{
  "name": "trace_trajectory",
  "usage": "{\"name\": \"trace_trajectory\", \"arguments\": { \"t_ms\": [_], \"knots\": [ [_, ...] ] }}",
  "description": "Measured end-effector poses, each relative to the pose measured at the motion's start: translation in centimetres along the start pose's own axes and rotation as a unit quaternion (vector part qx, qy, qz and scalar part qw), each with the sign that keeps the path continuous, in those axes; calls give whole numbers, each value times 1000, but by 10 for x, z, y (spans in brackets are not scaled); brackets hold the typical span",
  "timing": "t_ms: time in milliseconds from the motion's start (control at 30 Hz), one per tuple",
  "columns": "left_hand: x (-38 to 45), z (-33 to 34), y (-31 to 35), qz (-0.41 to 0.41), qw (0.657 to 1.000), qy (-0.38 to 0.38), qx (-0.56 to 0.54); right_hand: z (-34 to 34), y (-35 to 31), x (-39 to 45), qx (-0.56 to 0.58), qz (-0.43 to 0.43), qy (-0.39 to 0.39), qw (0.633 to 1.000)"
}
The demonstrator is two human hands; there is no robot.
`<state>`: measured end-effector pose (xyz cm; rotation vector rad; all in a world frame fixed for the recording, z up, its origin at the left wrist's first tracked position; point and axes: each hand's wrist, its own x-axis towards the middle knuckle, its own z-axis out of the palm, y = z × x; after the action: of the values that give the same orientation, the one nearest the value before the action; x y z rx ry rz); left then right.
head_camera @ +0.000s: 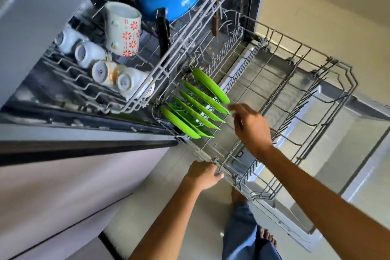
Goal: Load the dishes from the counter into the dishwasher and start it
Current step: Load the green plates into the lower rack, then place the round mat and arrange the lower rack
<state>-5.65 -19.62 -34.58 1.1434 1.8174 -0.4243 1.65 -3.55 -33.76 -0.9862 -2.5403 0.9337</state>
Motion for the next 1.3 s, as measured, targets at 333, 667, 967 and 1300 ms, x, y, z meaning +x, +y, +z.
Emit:
{"name": "trace_trajectory", "arguments": {
  "t_ms": [333, 667, 967, 1300],
  "knots": [
    [-187, -36, 25, 67, 920, 373, -105, -88, -96, -114, 149, 16, 70, 986],
    [-548, -5, 30, -144, 745, 643, -104, -238, -373, -196, 278, -238, 15, 931],
    [-690, 145, 56, -435, 577, 680, -126, -202, -529, -268, 343, -400, -168, 833],
    [-732, 292, 93, -607, 455, 614, -217, -139, -614, -382, 371, -542, -278, 701]
  ]
}}
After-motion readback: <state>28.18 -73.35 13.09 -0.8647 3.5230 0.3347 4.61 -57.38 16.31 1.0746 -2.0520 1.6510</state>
